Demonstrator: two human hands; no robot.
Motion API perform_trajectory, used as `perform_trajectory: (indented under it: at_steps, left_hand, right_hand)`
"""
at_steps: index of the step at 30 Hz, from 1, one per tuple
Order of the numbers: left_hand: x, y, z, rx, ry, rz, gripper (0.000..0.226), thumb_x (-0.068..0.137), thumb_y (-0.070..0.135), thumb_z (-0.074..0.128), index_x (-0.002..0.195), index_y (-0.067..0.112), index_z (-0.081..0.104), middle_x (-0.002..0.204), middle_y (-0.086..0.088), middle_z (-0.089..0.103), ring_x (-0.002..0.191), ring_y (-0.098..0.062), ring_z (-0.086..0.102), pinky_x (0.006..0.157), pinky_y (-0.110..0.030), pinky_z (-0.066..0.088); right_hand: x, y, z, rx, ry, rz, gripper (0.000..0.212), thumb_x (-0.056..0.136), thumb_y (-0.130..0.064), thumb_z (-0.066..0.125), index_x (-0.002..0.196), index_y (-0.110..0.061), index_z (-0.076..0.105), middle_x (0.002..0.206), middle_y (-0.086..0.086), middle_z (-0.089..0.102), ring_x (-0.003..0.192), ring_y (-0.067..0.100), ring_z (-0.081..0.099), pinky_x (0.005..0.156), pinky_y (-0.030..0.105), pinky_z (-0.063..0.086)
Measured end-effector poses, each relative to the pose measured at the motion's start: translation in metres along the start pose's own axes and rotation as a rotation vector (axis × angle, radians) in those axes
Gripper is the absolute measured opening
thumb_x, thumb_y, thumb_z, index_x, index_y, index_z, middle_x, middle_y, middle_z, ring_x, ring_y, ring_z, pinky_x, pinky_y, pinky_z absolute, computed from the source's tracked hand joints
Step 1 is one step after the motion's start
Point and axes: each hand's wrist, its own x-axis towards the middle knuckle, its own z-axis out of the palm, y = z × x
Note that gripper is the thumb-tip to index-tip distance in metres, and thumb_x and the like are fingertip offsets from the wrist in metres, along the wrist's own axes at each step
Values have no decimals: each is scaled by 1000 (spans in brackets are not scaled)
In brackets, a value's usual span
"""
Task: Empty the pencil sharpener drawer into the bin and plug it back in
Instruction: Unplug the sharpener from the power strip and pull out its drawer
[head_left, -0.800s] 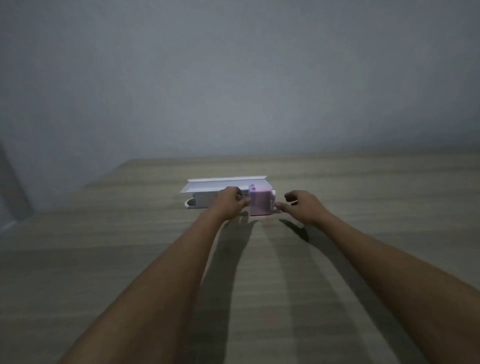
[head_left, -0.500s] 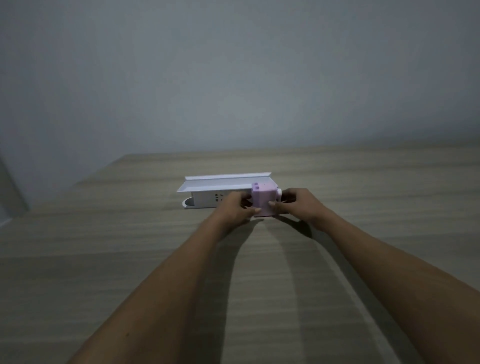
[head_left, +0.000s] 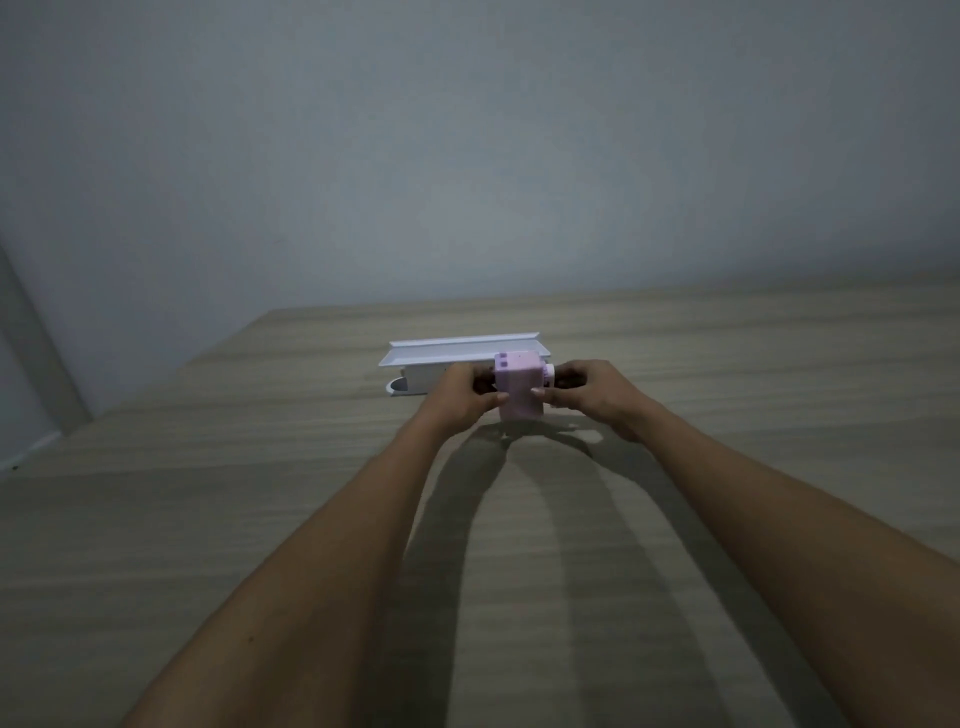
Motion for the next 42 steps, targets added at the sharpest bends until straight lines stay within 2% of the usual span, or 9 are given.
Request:
perform_trajectory:
  at_steps: [3,7,11,15,27,31,34,38,42]
  left_hand:
    - [-29,12,-6,20,7,4,25,89,6,72,112,-5,72,102,-22,75,87,-22,64,79,-34,51]
    - [-67,23,-7,63,3,15,26,87,12,76,109,-2,75,97,-24,76,83,-25,65,87,-49,55]
    - [-110,34,-1,77,-23,9,28,87,16,77,109,-1,75,98,-19,77,89,-27,72,88,-44,57]
    - [-142,37,3,45,-4,8,30,84,17,79,106,-2,75,95,-18,78,92,-31,75,89,-47,59]
    - [-171,25,8,64,-16,9,37,84,20,80,112,-4,73,96,-18,77,77,-19,66,78,-37,56]
    - [-173,19,12,3,-12,-10,51,77,22,86,121,2,69,104,-14,76,90,-25,72,80,-35,58]
    - [-174,16,18,-97,-48,-19,65,71,20,89,130,9,62,111,-7,74,101,-22,71,80,-33,59]
    - [-172,13,27,-111,-60,13,70,74,17,87,138,11,58,120,-6,73,107,-20,70,93,-37,58]
    - [-168,8,27,-156,-59,-23,70,72,18,89,135,8,60,115,-7,74,106,-22,71,95,-39,58]
  right_hand:
    - [-33,-14,-2,1,-23,-16,34,85,-5,78,115,6,69,99,14,71,79,13,64,61,7,51]
    - [-72,-20,-4,-1,-36,-26,37,83,-10,80,116,1,70,110,17,75,89,18,69,72,15,55]
    - [-112,-19,-4,-17,-57,-34,39,82,-12,81,118,0,70,112,17,75,103,26,71,86,28,57]
    - [-143,-22,-4,-52,-79,-43,45,81,-15,82,122,0,69,111,14,75,102,26,71,89,31,57]
    - [-174,-7,9,7,-83,-68,37,80,-11,82,113,0,72,101,13,77,89,20,73,76,20,59]
    - [-175,-7,11,61,-121,-63,39,79,-3,81,116,1,70,100,11,76,82,12,73,68,17,57]
    - [-172,-5,12,67,-155,-70,43,79,-2,81,120,0,69,107,14,76,91,19,73,77,23,60]
    - [-169,1,12,59,-178,-85,46,81,-6,80,125,-2,68,115,14,75,105,24,72,86,26,59]
    - [-167,0,8,31,-231,-101,44,86,-5,75,129,-2,65,119,14,73,103,19,70,90,27,58]
